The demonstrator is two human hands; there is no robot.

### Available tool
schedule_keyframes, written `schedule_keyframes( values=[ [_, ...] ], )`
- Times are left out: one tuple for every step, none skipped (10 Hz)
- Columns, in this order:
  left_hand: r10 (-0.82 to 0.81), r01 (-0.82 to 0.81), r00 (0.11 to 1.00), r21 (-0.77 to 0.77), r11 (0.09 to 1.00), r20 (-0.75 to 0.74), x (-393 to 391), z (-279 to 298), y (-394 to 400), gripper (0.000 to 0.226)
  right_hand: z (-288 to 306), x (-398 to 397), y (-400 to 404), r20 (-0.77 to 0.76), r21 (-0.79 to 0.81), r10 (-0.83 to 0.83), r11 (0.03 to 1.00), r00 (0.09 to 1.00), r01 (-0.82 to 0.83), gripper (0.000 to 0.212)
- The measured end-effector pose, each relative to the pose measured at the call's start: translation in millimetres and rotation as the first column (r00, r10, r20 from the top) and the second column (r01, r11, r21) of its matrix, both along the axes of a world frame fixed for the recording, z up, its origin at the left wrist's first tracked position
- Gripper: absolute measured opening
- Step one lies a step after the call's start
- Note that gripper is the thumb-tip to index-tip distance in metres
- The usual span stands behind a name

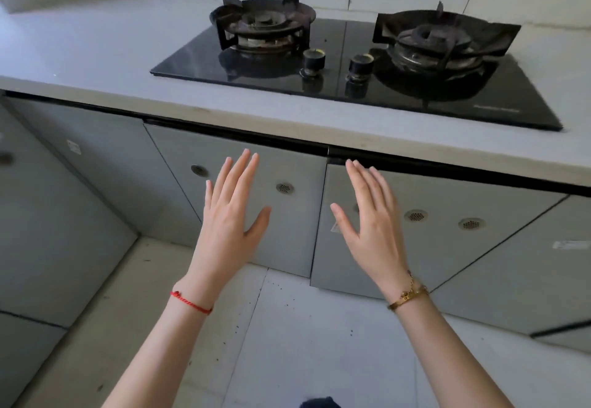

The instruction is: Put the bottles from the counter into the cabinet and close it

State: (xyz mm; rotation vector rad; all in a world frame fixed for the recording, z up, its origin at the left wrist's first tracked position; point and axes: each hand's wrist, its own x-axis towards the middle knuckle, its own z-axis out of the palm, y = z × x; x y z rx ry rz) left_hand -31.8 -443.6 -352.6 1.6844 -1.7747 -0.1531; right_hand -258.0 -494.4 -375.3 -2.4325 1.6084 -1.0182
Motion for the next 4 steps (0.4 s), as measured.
schedule_keyframes(
  values=[
    [0.008,-0.009,1.000,0.039,0.999,0.012,1,53,6,0.075,49,-4,5,-0.009,0.046,-0.005,0.999,1.000,0.005,0.063],
    [0.027,-0.029,0.999,0.088,0.996,0.021,4,116,11,0.076,109,-9,9,-0.028,0.117,0.001,0.993,1.000,0.003,0.063],
    [0.035,-0.036,0.999,0.105,0.994,0.012,2,181,18,0.077,172,-12,15,-0.039,0.153,0.013,0.988,0.999,-0.007,0.063],
    [0.061,-0.063,0.998,0.111,0.992,0.018,2,235,24,0.075,227,-13,19,-0.043,0.163,0.026,0.986,0.999,-0.019,0.062]
  ],
)
